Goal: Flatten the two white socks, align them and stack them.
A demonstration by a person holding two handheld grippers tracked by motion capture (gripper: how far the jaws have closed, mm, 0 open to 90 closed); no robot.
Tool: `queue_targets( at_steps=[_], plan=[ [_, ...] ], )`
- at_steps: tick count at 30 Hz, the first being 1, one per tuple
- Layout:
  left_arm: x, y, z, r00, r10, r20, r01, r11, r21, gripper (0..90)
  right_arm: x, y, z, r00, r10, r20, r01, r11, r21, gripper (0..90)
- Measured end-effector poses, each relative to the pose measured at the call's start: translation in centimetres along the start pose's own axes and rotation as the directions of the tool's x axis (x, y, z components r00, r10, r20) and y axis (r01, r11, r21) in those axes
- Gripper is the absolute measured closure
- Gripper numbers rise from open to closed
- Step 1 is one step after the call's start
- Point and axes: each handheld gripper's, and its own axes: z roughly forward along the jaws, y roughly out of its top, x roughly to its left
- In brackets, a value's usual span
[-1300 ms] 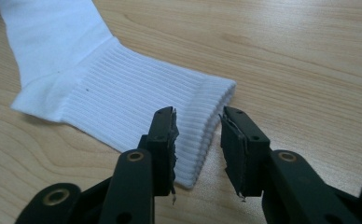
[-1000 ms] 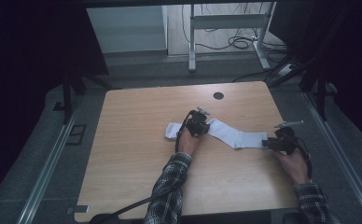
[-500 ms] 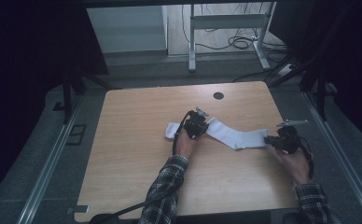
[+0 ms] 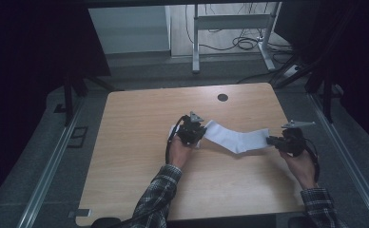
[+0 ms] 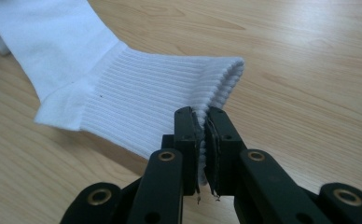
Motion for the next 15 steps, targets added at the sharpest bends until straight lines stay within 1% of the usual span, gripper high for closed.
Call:
queue_targets(
  at_steps=[6,7,8,11,15],
  plan=[
    [0.3,-1.4,-2.5,0.9999,-0.015,0.000,0.015,0.9998,-0.013,86.0,1.6,0.5,0.0,0.9989,-0.026,-0.040,0.026,1.000,-0.005,83.0],
    [0.3,-1.7,-3.0,0.9998,-0.020,-0.002,0.020,0.9997,-0.017,86.0,2.1,0.7,0.0,0.9978,-0.037,-0.056,0.037,0.999,-0.008,83.0],
    [0.4,-2.0,-3.5,0.9998,-0.022,-0.004,0.022,0.9996,-0.020,86.0,2.1,0.7,0.0,0.9978,-0.037,-0.056,0.037,0.999,-0.008,83.0],
    [0.6,-3.0,-5.1,0.9993,-0.038,-0.004,0.038,0.9986,-0.037,85.9,3.1,0.9,0.0,0.9955,-0.051,-0.080,0.050,0.999,-0.012,82.9],
    [0.6,-4.4,-6.9,0.9991,-0.042,-0.006,0.042,0.9983,-0.042,85.8,4.5,1.2,0.1,0.9912,-0.077,-0.108,0.077,0.997,-0.010,82.9]
  ],
)
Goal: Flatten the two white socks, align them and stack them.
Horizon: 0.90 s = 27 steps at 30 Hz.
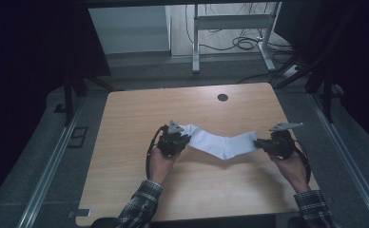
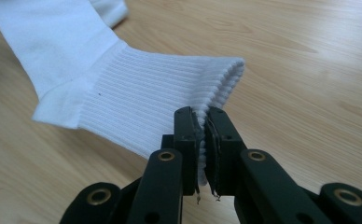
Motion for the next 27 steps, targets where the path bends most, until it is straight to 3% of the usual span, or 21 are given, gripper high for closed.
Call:
queue_targets(
  at_steps=[8,14,19,27],
  plan=[
    [0.1,-3.3,-3.8,0.9993,-0.031,-0.021,0.030,0.9993,-0.020,85.8,3.0,0.6,0.9,0.9963,-0.052,-0.069,0.053,0.999,0.014,82.9],
    [0.0,-6.0,-5.9,0.9971,-0.043,-0.063,0.043,0.9990,-0.013,85.8,5.3,0.9,1.7,0.9896,-0.092,-0.110,0.096,0.995,0.030,82.8],
    [-0.1,-7.8,-6.2,0.9957,-0.050,-0.078,0.051,0.9986,0.012,85.3,6.4,0.7,2.8,0.9853,-0.117,-0.125,0.126,0.990,0.063,82.7],
    [-0.2,-9.2,-4.9,0.9951,-0.050,-0.086,0.056,0.9955,0.076,85.1,6.5,-0.2,4.6,0.9852,-0.119,-0.124,0.134,0.983,0.127,82.5]
  ],
)
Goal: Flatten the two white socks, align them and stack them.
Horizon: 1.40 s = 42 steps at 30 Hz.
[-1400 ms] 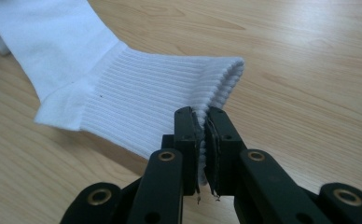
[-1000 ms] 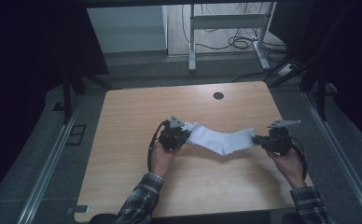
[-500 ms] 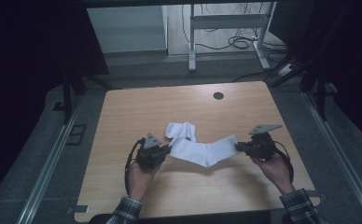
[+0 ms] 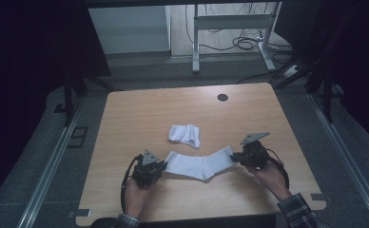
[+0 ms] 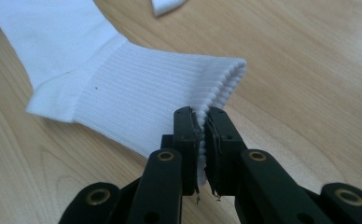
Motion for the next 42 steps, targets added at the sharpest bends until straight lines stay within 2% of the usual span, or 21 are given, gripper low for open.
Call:
queue_targets(
  at_steps=[3,5,7,13,18,22,24,29,31,35,42],
  plan=[
    [-0.3,-0.3,0.6,0.9997,0.019,-0.017,-0.019,0.9990,0.040,84.3,-0.1,-0.3,0.5,0.9999,-0.008,0.008,0.007,1.000,0.022,81.5],
    [-0.4,-0.5,1.1,0.9997,0.011,-0.021,-0.009,0.9983,0.057,82.0,-0.2,-0.6,1.1,0.9999,-0.007,0.016,0.006,0.999,0.053,79.6],
    [-0.3,-0.8,1.5,0.9997,0.006,-0.023,-0.004,0.9973,0.073,80.2,-0.2,-0.7,1.3,0.9997,-0.011,0.020,0.010,0.998,0.059,78.7],
    [0.3,-0.6,1.1,0.9993,-0.032,-0.020,0.033,0.9988,0.037,68.0,-0.4,-0.8,0.9,0.9994,-0.011,0.031,0.010,0.999,0.039,72.7],
    [1.0,0.9,0.4,0.9990,-0.028,-0.033,0.028,0.9996,-0.008,59.2,-1.2,-0.8,-0.2,0.9978,0.000,0.066,0.000,1.000,-0.009,64.7],
    [2.1,2.0,1.2,0.9990,-0.023,-0.038,0.022,0.9997,-0.005,58.6,-2.2,-1.4,-0.2,0.9926,-0.011,0.121,0.011,1.000,0.004,61.0],
    [2.6,2.6,1.7,0.9989,-0.025,-0.040,0.025,0.9997,-0.001,57.7,-2.7,-1.6,-0.3,0.9916,0.000,0.129,0.001,1.000,-0.004,57.8],
    [3.7,5.1,2.7,0.9981,-0.017,-0.060,0.017,0.9998,-0.008,60.5,-3.6,-2.1,-0.5,0.9834,-0.017,0.181,0.019,1.000,-0.010,51.9],
    [4.1,6.3,3.0,0.9981,-0.018,-0.060,0.018,0.9998,-0.011,61.2,-3.9,-2.2,-0.6,0.9822,-0.018,0.187,0.020,1.000,-0.009,51.4],
    [4.8,8.3,4.1,0.9976,-0.031,-0.062,0.030,0.9995,-0.010,65.5,-5.2,-2.9,-0.7,0.9779,-0.002,0.209,0.003,1.000,-0.007,49.0],
    [5.6,9.8,6.6,0.9955,-0.057,-0.076,0.059,0.9980,0.023,66.7,-6.2,-3.4,-0.7,0.9765,0.006,0.215,-0.006,1.000,-0.002,45.6]
  ],
)
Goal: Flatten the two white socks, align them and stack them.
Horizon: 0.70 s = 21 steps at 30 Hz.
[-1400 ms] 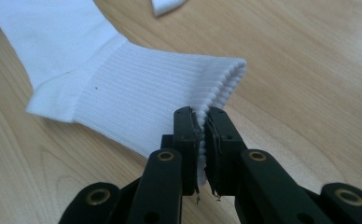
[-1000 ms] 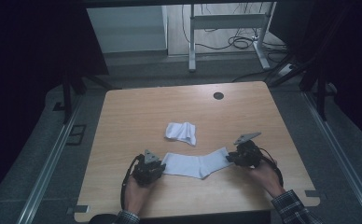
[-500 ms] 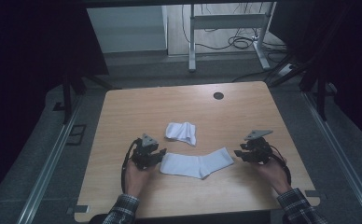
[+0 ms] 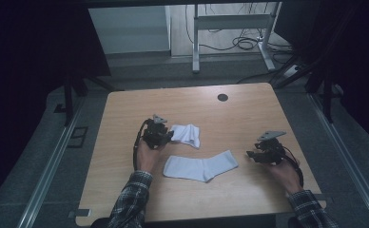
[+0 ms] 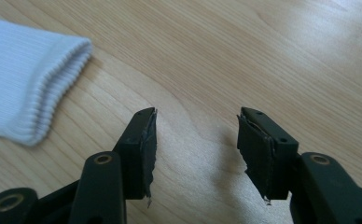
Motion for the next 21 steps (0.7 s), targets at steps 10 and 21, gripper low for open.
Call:
queue_targets(
  at_steps=[10,21],
  plan=[
    [0.6,-0.5,3.1,0.9982,-0.056,-0.019,0.057,0.9966,0.059,67.3,-0.8,-0.5,0.4,0.9983,0.037,-0.045,-0.038,0.999,-0.019,36.0],
    [-1.1,2.3,1.4,0.9948,-0.073,0.072,0.074,0.9972,-0.010,85.4,-0.7,-0.7,0.6,0.9983,0.021,-0.055,-0.023,0.999,-0.041,28.9]
  ],
)
